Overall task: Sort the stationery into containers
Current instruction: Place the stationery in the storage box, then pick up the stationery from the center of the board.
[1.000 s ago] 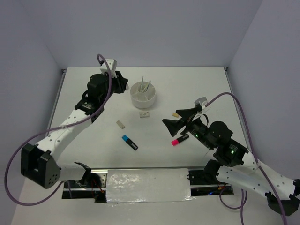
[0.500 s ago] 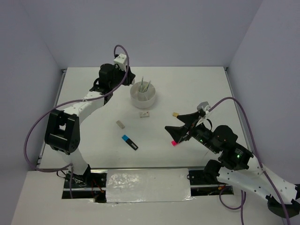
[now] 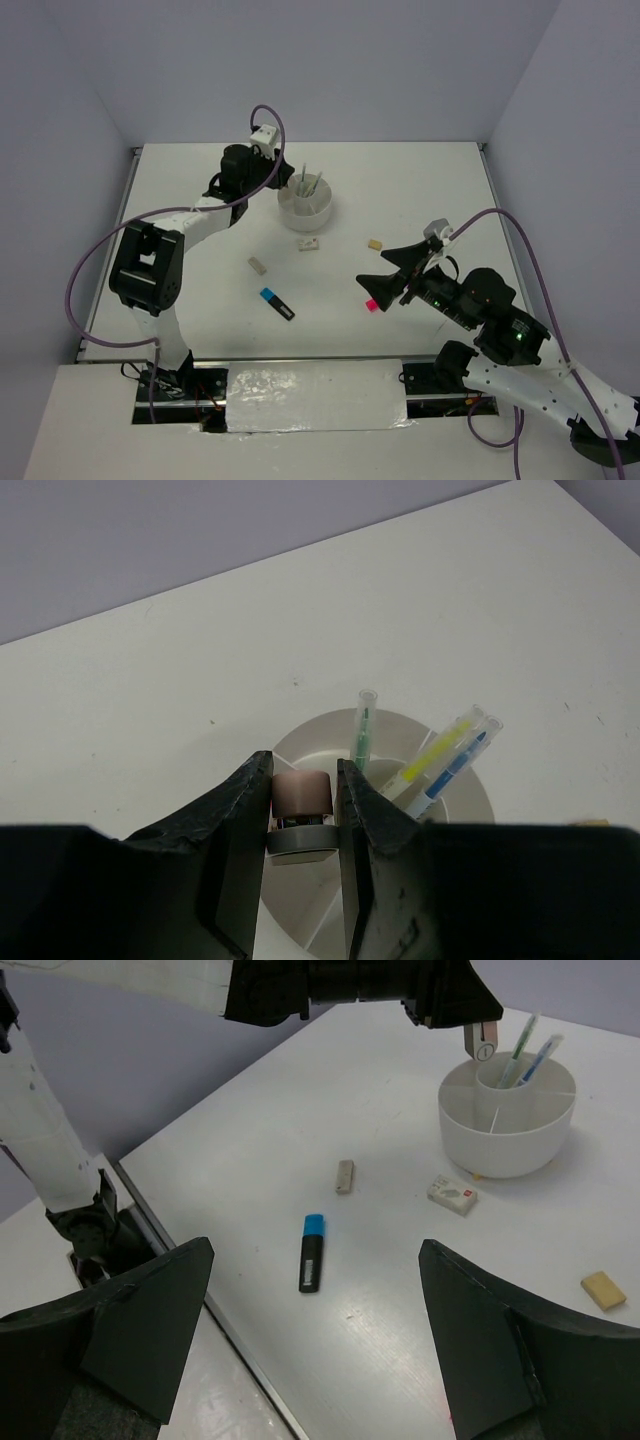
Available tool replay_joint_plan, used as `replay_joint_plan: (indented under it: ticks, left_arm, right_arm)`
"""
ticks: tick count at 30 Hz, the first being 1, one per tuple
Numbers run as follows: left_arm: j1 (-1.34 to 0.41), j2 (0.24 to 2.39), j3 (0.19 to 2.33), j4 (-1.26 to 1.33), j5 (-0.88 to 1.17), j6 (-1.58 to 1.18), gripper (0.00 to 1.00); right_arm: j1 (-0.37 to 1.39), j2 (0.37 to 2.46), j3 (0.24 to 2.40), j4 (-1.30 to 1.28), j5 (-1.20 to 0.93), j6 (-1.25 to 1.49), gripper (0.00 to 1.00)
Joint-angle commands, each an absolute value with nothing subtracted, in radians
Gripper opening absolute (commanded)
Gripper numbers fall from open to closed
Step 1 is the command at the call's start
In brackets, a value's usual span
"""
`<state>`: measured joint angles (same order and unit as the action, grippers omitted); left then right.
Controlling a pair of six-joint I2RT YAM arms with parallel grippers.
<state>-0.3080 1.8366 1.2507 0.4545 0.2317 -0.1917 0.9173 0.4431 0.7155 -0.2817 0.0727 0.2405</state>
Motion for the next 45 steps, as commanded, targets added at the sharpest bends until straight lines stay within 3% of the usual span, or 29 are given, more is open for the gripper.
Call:
replay_joint_plan:
  ticks: [1,15,21,24,25,28,36,40,42,45]
  left_arm:
    - [-0.301,1.842,1.247,0.565,0.235,-0.212,0.00]
    - [-0.301,1.890,1.233,0.586,0.233,-0.253,0.09]
    - [-0.301,1.893,1.238,0.563,0.226,-0.255,0.26]
    - [-0.301,1.887,1.235,0.557,0.218,-0.252,0.43]
    - [-0.301,1.885,1.235,0.554,0.213,-0.252,0.54]
    - [-0.301,1.885,1.244,0.534,0.204,-0.252,0.67]
    - [-0.301,1.839,1.239,0.528,0.204,-0.291,0.73]
    - [-0.301,1.766,1.252,0.470,0.146,-0.340,0.77]
    - [-0.301,1.723,1.246,0.408,0.100,-0.373,0.90]
    - [-0.301,1.616,1.241,0.298,0.019,-0.431,0.99]
  right_arm:
    - [0.914,0.430,0.767,-0.284,0.051,0.224,0.91]
    - [0.914,0.430,0.787,-0.294,0.041,0.219,0.91]
    - [0.913,0.426,0.795,-0.304,0.041,0.216,0.91]
    - [0.913,0.422,0.796,-0.304,0.038,0.213,0.91]
    - [0.914,0.422,0.796,-0.304,0.038,0.213,0.91]
    - [0.913,0.425,0.804,-0.308,0.035,0.213,0.91]
    - [0.913,0.437,0.793,-0.301,0.075,0.209,0.91]
    - [0.911,0.555,0.781,-0.304,0.164,0.232,0.92]
    - [0.894,0.635,0.802,-0.331,0.224,0.255,0.92]
    - [0.782,0.817,0.850,-0.394,0.230,0.327,0.92]
